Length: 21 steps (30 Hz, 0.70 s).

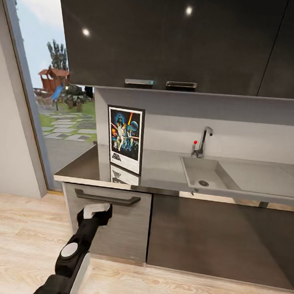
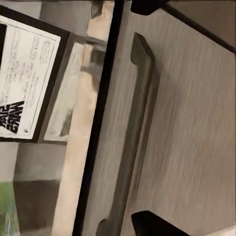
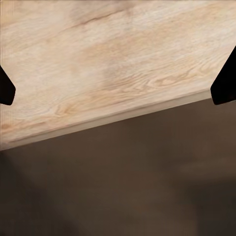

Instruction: Pick up the poster from the kitchen countertop and hang it on one of the wall nails in the kitchen.

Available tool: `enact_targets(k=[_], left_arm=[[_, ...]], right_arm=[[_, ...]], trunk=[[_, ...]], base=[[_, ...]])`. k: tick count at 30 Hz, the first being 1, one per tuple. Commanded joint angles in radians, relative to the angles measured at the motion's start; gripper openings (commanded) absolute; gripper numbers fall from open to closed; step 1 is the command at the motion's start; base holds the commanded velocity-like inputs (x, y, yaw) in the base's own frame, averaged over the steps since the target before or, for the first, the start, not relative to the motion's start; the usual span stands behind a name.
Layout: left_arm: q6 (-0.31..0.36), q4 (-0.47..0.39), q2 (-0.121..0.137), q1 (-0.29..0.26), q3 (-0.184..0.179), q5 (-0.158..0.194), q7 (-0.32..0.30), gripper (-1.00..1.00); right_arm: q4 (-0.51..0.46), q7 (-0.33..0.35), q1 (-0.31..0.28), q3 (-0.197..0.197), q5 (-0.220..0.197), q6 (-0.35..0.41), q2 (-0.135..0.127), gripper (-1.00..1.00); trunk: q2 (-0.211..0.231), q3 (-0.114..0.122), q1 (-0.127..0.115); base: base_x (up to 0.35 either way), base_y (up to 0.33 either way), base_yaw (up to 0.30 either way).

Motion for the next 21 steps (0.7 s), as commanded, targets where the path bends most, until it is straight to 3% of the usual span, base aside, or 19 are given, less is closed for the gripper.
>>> enact_targets(k=[1, 6, 7, 10, 12, 17, 19, 21], left_arm=[[0.032, -0.001, 0.000, -0.033, -0.016, -0.002, 0.022, 1.00], [0.111, 0.015, 0.000, -0.174, -0.073, -0.003, 0.075, 1.00], [0.126, 0.041, 0.000, -0.230, -0.083, -0.003, 0.085, 1.00], [0.138, 0.118, 0.000, -0.319, -0.092, -0.004, 0.114, 1.00], [0.142, 0.221, 0.000, -0.412, -0.098, -0.002, 0.179, 1.00], [0.133, 0.420, 0.000, -0.562, -0.110, 0.002, 0.296, 1.00], [0.119, 0.462, 0.000, -0.589, -0.118, 0.003, 0.315, 1.00], [0.044, 0.528, 0.000, -0.630, -0.144, 0.005, 0.344, 1.00]], right_arm=[[0.001, -0.001, -0.001, -0.001, 0.001, -0.003, 0.000, 1.00], [-0.001, -0.001, 0.000, -0.001, 0.002, -0.004, -0.001, 1.00], [-0.001, -0.001, 0.000, -0.001, 0.002, -0.004, -0.001, 1.00], [-0.001, -0.001, 0.000, -0.001, 0.003, -0.004, -0.001, 1.00], [-0.002, -0.001, 0.001, -0.001, 0.003, -0.004, -0.001, 1.00], [-0.002, -0.001, 0.001, -0.001, 0.003, -0.004, -0.002, 1.00], [-0.002, -0.001, 0.001, -0.001, 0.003, -0.004, -0.002, 1.00], [-0.001, -0.002, 0.001, -0.001, 0.003, -0.004, -0.007, 1.00]], trunk=[[-0.001, -0.001, 0.000], [-0.001, -0.001, 0.000], [-0.001, -0.001, 0.000], [-0.001, -0.001, 0.000], [-0.001, -0.001, 0.000], [-0.001, -0.001, 0.000], [-0.001, -0.001, 0.000], [-0.001, -0.001, 0.000]], base=[[0.000, 0.000, 0.000], [0.000, 0.000, 0.000], [0.000, 0.000, 0.000], [0.000, 0.000, 0.000], [0.000, 0.000, 0.000], [0.000, 0.000, 0.000], [0.000, 0.000, 0.000], [0.013, -0.009, 0.000]])
